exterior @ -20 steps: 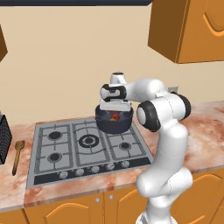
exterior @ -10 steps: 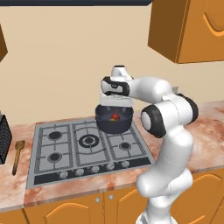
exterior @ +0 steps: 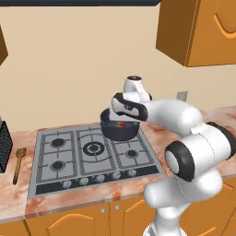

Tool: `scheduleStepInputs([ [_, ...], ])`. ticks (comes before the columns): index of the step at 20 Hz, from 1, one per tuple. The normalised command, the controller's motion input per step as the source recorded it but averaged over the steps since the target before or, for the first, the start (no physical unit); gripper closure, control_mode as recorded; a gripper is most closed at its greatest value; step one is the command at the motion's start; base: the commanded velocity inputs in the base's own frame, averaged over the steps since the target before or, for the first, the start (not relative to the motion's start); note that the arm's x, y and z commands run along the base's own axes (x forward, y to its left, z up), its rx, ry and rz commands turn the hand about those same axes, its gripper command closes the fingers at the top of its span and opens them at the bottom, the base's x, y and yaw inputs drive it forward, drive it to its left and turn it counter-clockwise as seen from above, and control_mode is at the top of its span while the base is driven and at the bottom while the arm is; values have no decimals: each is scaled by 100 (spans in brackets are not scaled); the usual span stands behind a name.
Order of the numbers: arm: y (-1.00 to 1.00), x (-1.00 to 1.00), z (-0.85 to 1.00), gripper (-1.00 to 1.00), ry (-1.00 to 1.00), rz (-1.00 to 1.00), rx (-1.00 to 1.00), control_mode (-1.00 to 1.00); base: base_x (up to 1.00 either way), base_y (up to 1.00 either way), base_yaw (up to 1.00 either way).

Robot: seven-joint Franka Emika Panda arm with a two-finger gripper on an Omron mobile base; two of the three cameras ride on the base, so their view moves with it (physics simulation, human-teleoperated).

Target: Put the broccoli and bell pepper in the pot. Retrieve the spatula and lightly stir the vegetables in the pot.

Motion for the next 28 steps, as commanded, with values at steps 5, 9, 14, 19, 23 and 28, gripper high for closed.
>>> scheduleStepInputs([
  [5, -13, -100, 4, -100, -16, 0, 0, -100, 0, 0, 0],
  [9, -29, -100, 21, -100, -10, 0, 4, -100, 0, 0, 0],
  [14, -18, -100, 50, -100, 0, 0, 3, -100, 0, 0, 0],
  [19, -20, -97, 53, -100, 0, 0, 0, -100, 0, 0, 0],
  [23, -31, -70, 54, -100, 1, 0, -5, -100, 0, 0, 0],
  [28, -8, -92, 50, -100, 1, 0, -3, -100, 0, 0, 0],
])
